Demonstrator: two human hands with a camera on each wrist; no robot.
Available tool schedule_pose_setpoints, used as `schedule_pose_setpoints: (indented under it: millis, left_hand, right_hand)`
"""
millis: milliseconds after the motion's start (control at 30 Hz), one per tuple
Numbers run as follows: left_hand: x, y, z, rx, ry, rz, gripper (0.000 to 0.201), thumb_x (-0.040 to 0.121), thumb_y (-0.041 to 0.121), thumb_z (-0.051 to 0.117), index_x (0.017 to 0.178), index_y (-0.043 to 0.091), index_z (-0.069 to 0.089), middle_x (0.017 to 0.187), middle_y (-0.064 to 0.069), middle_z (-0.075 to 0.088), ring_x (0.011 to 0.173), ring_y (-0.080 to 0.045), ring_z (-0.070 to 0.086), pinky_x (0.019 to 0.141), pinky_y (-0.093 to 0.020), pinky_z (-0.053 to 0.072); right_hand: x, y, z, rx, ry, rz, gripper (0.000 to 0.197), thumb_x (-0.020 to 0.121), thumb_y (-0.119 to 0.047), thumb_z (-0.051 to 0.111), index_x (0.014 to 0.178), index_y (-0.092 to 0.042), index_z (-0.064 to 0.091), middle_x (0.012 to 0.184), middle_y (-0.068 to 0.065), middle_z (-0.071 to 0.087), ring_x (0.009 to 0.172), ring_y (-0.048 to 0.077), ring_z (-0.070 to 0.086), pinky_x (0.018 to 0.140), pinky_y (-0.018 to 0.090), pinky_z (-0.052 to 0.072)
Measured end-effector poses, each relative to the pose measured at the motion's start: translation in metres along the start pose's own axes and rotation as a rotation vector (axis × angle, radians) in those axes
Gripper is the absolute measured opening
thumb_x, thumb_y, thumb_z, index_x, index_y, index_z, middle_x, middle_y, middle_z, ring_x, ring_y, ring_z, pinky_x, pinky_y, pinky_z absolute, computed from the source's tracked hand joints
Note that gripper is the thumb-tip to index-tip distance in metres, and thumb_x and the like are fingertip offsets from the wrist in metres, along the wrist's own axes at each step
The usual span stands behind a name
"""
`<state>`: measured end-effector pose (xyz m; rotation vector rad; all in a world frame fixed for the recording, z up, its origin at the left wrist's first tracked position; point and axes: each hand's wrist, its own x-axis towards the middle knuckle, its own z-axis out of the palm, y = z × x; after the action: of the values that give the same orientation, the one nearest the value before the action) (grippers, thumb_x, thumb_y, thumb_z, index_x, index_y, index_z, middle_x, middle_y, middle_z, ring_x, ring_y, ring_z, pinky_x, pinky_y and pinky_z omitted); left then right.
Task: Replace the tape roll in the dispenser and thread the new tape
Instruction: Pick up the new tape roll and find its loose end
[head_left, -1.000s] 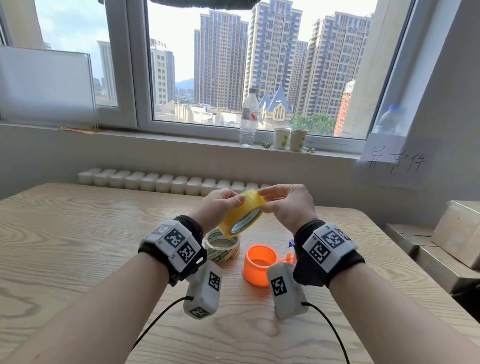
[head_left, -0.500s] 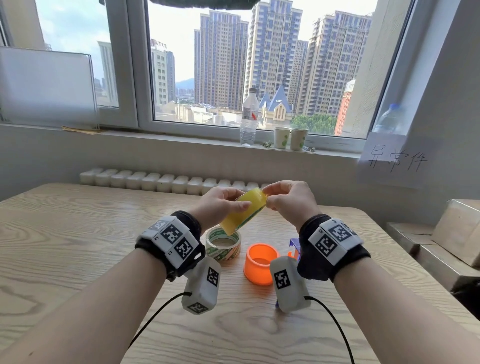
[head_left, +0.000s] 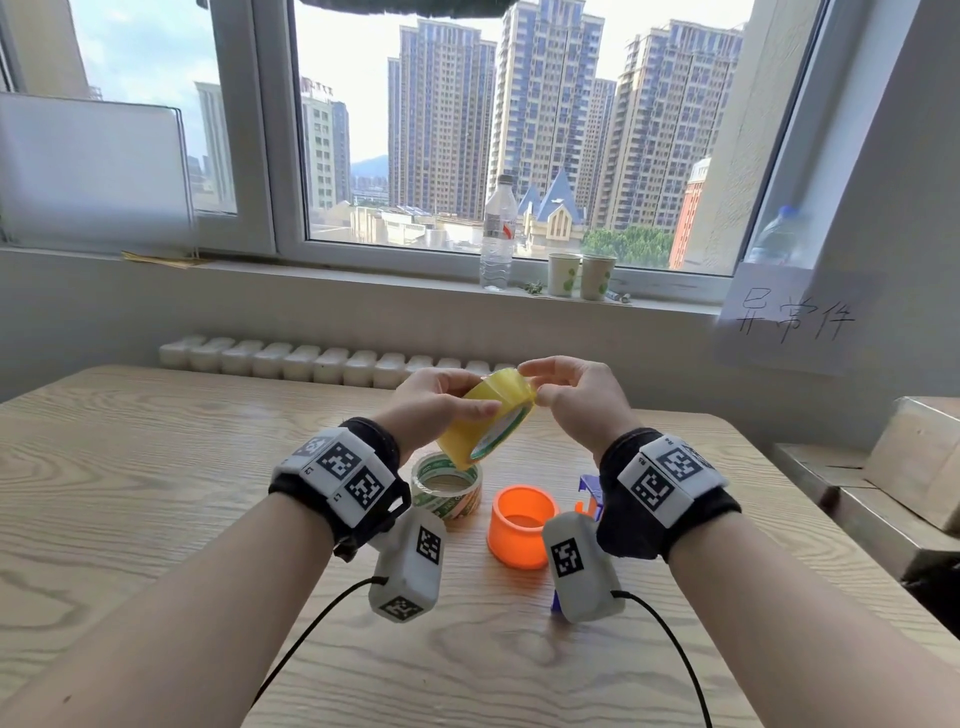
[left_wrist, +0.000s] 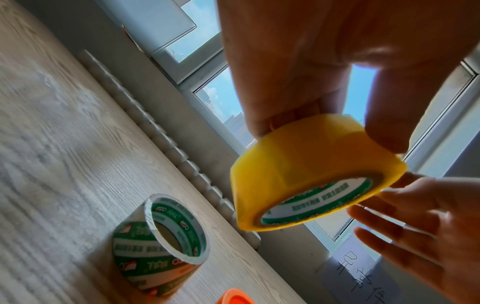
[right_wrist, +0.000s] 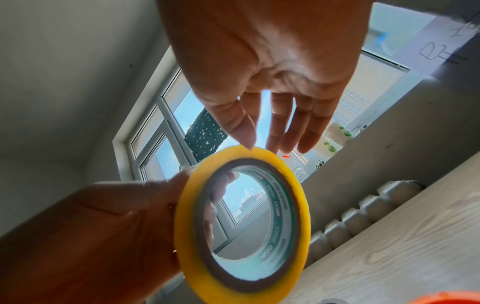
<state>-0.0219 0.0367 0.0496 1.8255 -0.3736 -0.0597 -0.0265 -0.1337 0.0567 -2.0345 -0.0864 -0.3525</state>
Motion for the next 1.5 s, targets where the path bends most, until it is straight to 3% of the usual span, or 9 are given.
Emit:
schedule_pose_setpoints:
  millis: [67,167,333,567,766,966,1133,1300,1500]
  left_hand:
    - [0.001,-0.001,-0.003,-0.010,0.022,-0.010,0.021,0.082,0.016,0.066,0.102,0.012,0.069,0.103,-0.015,0.069,0.090,-0.023,0.062,0.082,-0.032,0.048]
    - [0.002,-0.002,-0.004,-0.026,0.069,-0.032,0.026,0.086,0.014,0.059,0.110,0.006,0.065,0.102,-0.016,0.065,0.092,-0.025,0.058,0.081,-0.031,0.045]
    - [-0.002,-0.002,0.001,0.000,0.080,-0.030,0.030,0.092,0.003,0.040,0.117,0.000,0.057,0.099,-0.015,0.056,0.078,-0.018,0.052,0.065,-0.023,0.042]
    - [0.000,-0.004,0.006,0.108,0.094,-0.041,0.034,0.087,0.000,0.039,0.118,0.002,0.052,0.108,-0.012,0.052,0.098,-0.023,0.048,0.079,-0.032,0.040]
    - [0.000,-0.007,0.006,0.153,0.092,-0.045,0.031,0.084,0.001,0.041,0.111,0.006,0.056,0.102,-0.010,0.054,0.094,-0.023,0.049,0.081,-0.035,0.039]
    - [0.000,-0.010,0.006,0.186,0.059,-0.055,0.029,0.083,0.000,0.043,0.106,0.009,0.059,0.096,-0.005,0.054,0.089,-0.021,0.049,0.078,-0.033,0.041]
    - [0.000,-0.010,0.006,0.142,0.037,-0.053,0.026,0.083,-0.002,0.043,0.099,0.011,0.060,0.085,-0.002,0.056,0.079,-0.018,0.050,0.067,-0.028,0.042]
    - [0.002,-0.011,0.005,0.056,-0.007,-0.066,0.021,0.087,-0.001,0.044,0.096,0.009,0.061,0.082,-0.007,0.056,0.072,-0.019,0.052,0.065,-0.029,0.045]
    - [0.002,-0.014,0.008,-0.068,-0.018,-0.040,0.018,0.090,0.027,0.055,0.095,0.012,0.061,0.079,-0.001,0.059,0.071,-0.014,0.054,0.067,-0.025,0.046]
  right_hand:
    - [-0.002,-0.003,0.001,-0.014,-0.070,-0.050,0.036,0.085,0.000,0.049,0.107,-0.020,0.071,0.107,0.002,0.066,0.106,0.013,0.059,0.083,0.018,0.046]
    - [-0.003,-0.007,0.002,-0.036,-0.135,-0.106,0.038,0.088,0.002,0.046,0.113,-0.017,0.068,0.117,0.005,0.066,0.110,0.012,0.058,0.088,0.019,0.043]
    - [-0.004,-0.009,0.006,-0.102,-0.261,-0.119,0.037,0.088,0.002,0.049,0.113,-0.016,0.070,0.114,0.005,0.069,0.101,0.012,0.060,0.077,0.009,0.044]
    - [-0.009,-0.010,0.010,-0.171,-0.382,-0.109,0.044,0.084,0.008,0.050,0.116,-0.017,0.068,0.110,0.004,0.067,0.102,0.013,0.061,0.079,0.014,0.048]
    - [-0.008,-0.006,0.008,-0.161,-0.345,-0.143,0.022,0.081,-0.002,0.066,0.095,-0.016,0.074,0.085,-0.007,0.069,0.082,0.004,0.063,0.087,0.025,0.051]
    - [-0.009,-0.001,0.010,-0.166,-0.323,-0.188,0.017,0.076,-0.005,0.074,0.074,-0.022,0.071,0.078,-0.003,0.070,0.080,0.011,0.064,0.085,0.028,0.054]
    - [-0.008,0.000,0.008,-0.153,-0.326,-0.173,0.015,0.080,-0.005,0.070,0.075,-0.019,0.068,0.071,-0.008,0.064,0.068,0.004,0.059,0.069,0.016,0.049]
    - [-0.010,0.004,0.003,-0.115,-0.300,-0.149,0.020,0.084,-0.003,0.065,0.073,-0.019,0.064,0.073,-0.005,0.062,0.065,0.006,0.056,0.066,0.021,0.050]
    - [-0.009,0.011,-0.004,-0.050,-0.199,-0.083,0.020,0.088,-0.003,0.060,0.074,-0.018,0.060,0.074,-0.002,0.061,0.070,0.013,0.058,0.067,0.025,0.053]
